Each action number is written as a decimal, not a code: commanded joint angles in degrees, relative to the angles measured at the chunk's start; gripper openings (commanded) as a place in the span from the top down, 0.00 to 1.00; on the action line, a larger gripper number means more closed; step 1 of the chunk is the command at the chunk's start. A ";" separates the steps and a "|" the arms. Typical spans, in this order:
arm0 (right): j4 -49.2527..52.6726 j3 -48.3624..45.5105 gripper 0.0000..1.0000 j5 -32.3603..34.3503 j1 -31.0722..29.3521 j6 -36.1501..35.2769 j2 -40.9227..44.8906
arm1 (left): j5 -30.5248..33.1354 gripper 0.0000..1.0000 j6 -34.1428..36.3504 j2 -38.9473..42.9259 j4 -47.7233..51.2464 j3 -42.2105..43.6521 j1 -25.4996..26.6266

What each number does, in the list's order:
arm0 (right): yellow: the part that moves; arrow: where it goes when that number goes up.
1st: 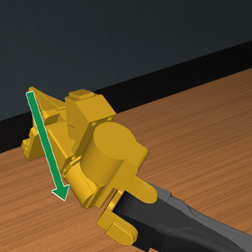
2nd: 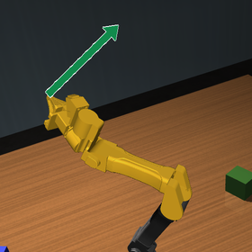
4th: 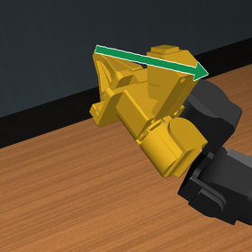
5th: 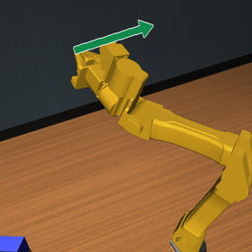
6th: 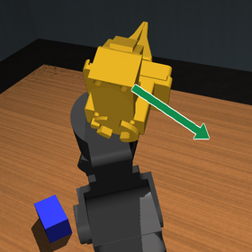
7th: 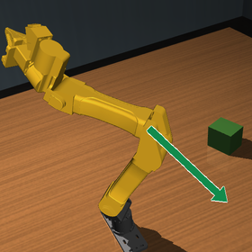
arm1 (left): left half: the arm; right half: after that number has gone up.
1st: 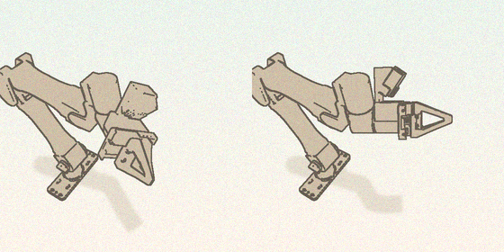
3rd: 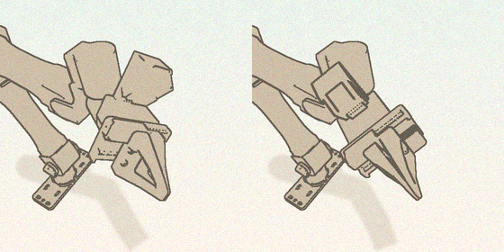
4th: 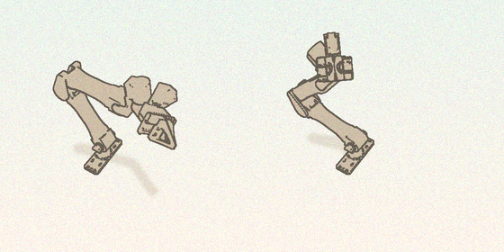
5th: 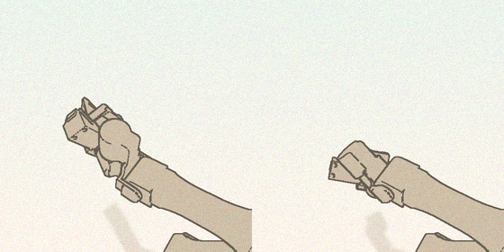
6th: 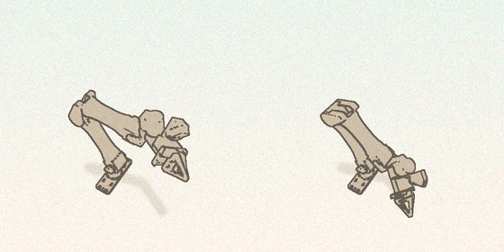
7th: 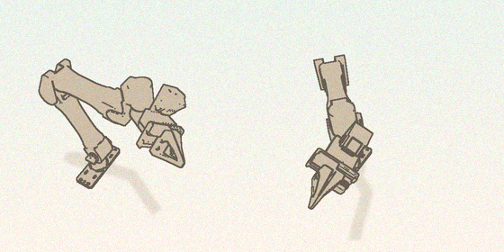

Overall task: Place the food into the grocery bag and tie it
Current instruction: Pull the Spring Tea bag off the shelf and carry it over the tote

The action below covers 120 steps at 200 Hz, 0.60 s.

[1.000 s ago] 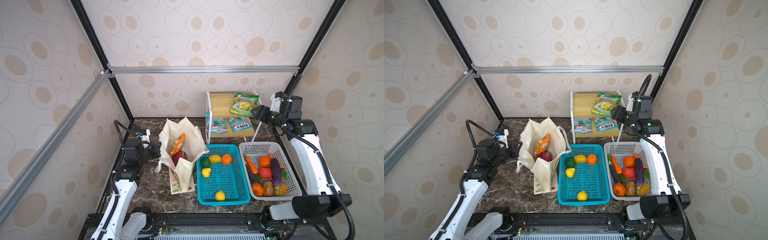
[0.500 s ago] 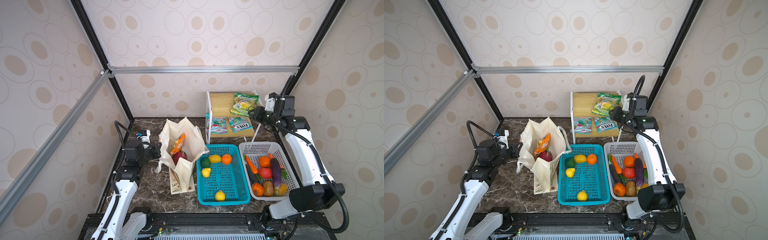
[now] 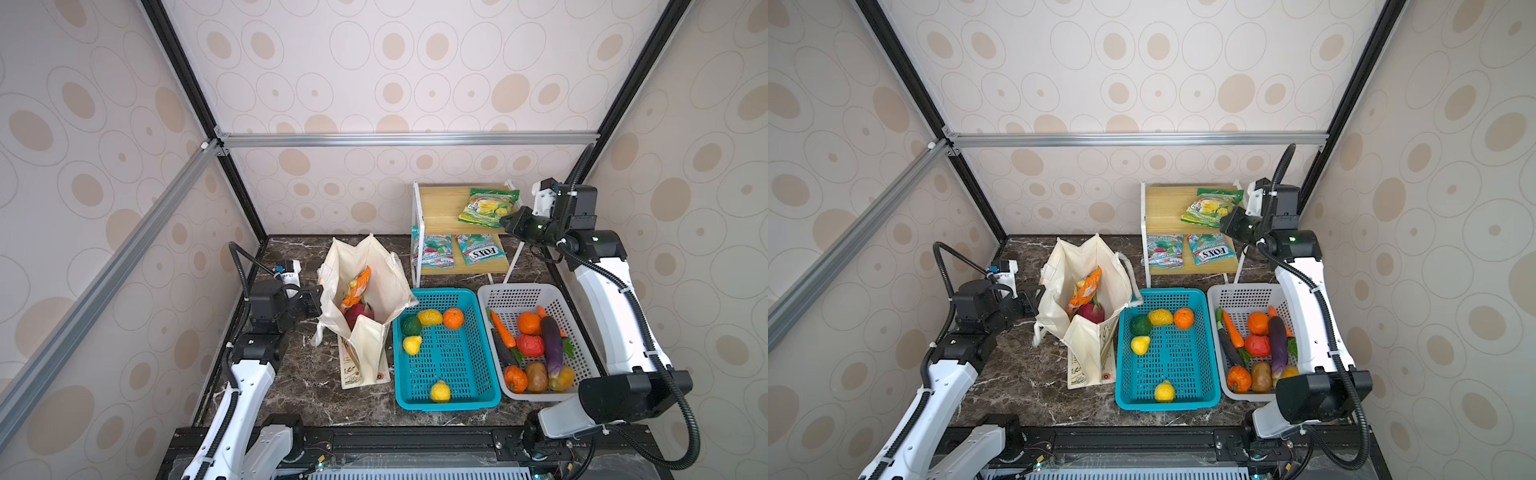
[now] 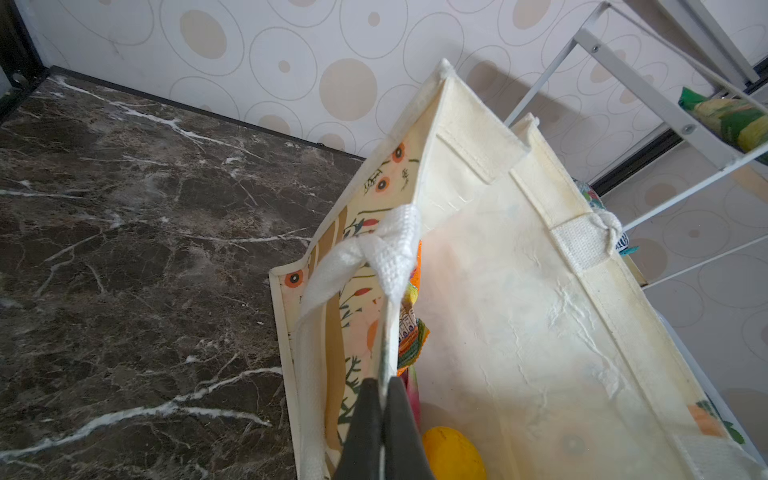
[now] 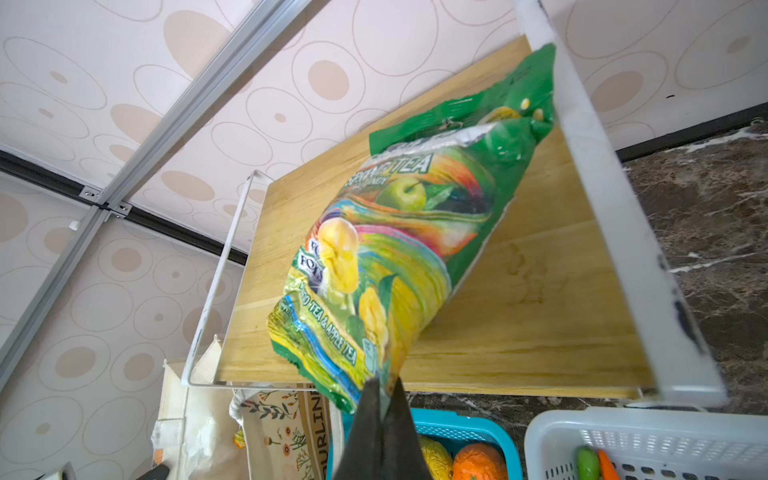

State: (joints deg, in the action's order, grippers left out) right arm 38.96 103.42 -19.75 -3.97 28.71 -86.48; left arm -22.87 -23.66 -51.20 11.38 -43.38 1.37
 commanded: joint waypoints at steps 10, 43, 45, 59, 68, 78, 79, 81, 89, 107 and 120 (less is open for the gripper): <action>1.91 4.51 1.00 0.33 -3.61 -1.78 1.08 | -1.38 1.00 -1.11 0.62 1.09 0.36 0.30; 1.75 4.81 1.00 2.09 -5.47 -1.95 3.57 | -1.74 1.00 -1.50 1.18 0.82 0.85 0.30; 1.80 4.90 1.00 2.15 -5.62 -1.96 3.66 | -1.78 1.00 -1.57 1.08 0.77 0.93 0.30; 2.26 5.66 1.00 2.95 -7.01 -2.52 4.57 | -1.74 1.00 -1.82 1.01 0.59 1.10 0.30; 2.33 6.04 1.00 4.33 -8.41 -3.39 5.14 | -1.59 1.00 -2.12 1.05 0.40 1.18 0.31; 3.17 7.06 1.00 5.62 -9.65 -4.11 5.35 | -1.44 1.00 -2.50 1.20 -0.09 1.37 0.30; 3.29 7.19 1.00 5.65 -9.74 -4.15 5.35 | -1.41 1.00 -2.52 1.20 -0.15 1.36 0.30; 3.53 7.38 1.00 5.68 -9.92 -4.22 5.35 | -1.39 1.00 -2.59 1.32 -0.24 1.36 0.30; 4.20 8.20 1.00 5.64 -10.69 -4.39 5.35 | -1.52 1.00 -2.78 1.50 -0.58 1.61 0.30; 5.30 9.20 1.00 5.81 -11.76 -4.39 5.98 | -1.39 1.00 -2.97 1.65 -0.86 1.63 0.30; 5.43 9.35 1.00 5.65 -14.20 -4.04 6.81 | -1.38 1.00 -3.15 1.77 -1.20 1.95 0.31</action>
State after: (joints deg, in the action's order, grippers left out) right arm 43.75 110.83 -14.94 -15.68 25.63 -82.65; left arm -23.05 -25.91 -50.22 10.26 -42.09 1.37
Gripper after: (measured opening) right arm 0.041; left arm 0.048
